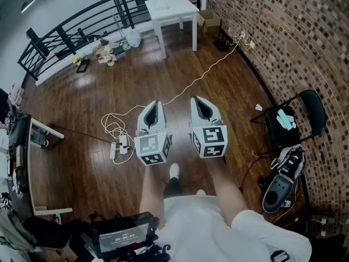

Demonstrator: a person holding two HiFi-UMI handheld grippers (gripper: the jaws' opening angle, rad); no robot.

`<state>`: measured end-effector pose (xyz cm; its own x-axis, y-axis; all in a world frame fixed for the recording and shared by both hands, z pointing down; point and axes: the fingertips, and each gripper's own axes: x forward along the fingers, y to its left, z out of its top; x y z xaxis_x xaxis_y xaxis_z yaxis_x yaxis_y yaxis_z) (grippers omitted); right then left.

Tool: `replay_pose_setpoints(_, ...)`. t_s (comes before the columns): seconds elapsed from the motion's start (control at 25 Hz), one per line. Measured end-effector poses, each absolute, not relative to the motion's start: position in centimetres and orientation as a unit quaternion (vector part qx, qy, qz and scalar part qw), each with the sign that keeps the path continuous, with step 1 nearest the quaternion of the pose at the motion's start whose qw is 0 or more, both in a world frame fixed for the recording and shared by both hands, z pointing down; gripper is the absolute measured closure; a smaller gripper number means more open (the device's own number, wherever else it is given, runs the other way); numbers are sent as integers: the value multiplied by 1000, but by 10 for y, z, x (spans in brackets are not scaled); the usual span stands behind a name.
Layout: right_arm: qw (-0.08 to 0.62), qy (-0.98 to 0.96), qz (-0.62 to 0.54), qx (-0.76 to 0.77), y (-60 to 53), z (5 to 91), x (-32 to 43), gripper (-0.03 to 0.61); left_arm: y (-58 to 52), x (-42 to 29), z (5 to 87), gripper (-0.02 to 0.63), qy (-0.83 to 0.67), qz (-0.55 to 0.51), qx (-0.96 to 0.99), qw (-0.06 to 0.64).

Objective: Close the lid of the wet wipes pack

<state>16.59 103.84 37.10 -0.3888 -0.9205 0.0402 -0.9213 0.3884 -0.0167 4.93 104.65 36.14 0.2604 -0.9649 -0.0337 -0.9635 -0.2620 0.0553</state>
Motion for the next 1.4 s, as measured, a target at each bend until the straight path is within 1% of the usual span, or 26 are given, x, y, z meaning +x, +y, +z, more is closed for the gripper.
replay_pose_setpoints(0.16, 2, -833, 7, 554, 979, 358, 118, 589, 987, 1, 344, 598, -615, -37, 788, -4)
replay_pose_setpoints(0.48, 12, -835, 1, 551, 902, 356, 41, 589, 896, -65, 348, 598, -603, -54, 796, 30)
replay_pose_setpoints(0.6, 16, -830, 8, 557, 883, 370, 24, 589, 874, -84, 367, 598, -609, -49, 791, 44)
replay_pose_setpoints(0.72, 27, -826, 13, 562, 864, 379, 21, 589, 855, -93, 389, 598, -614, -36, 786, 55)
replay_pose_setpoints(0.96, 24, -829, 18, 559, 811, 383, 22, 589, 807, -93, 380, 598, -624, -48, 778, 53)
replay_pose_setpoints(1.12, 17, -831, 26, 555, 755, 387, 23, 589, 757, -88, 383, 598, -620, -38, 782, 44)
replay_pose_setpoints(1.28, -1, -840, 18, 542, 685, 363, 16, 589, 695, -97, 370, 598, -637, -21, 771, 19)
replay_pose_setpoints(1.4, -13, -847, 9, 531, 640, 344, 21, 589, 652, -93, 347, 597, -653, -30, 756, 8)
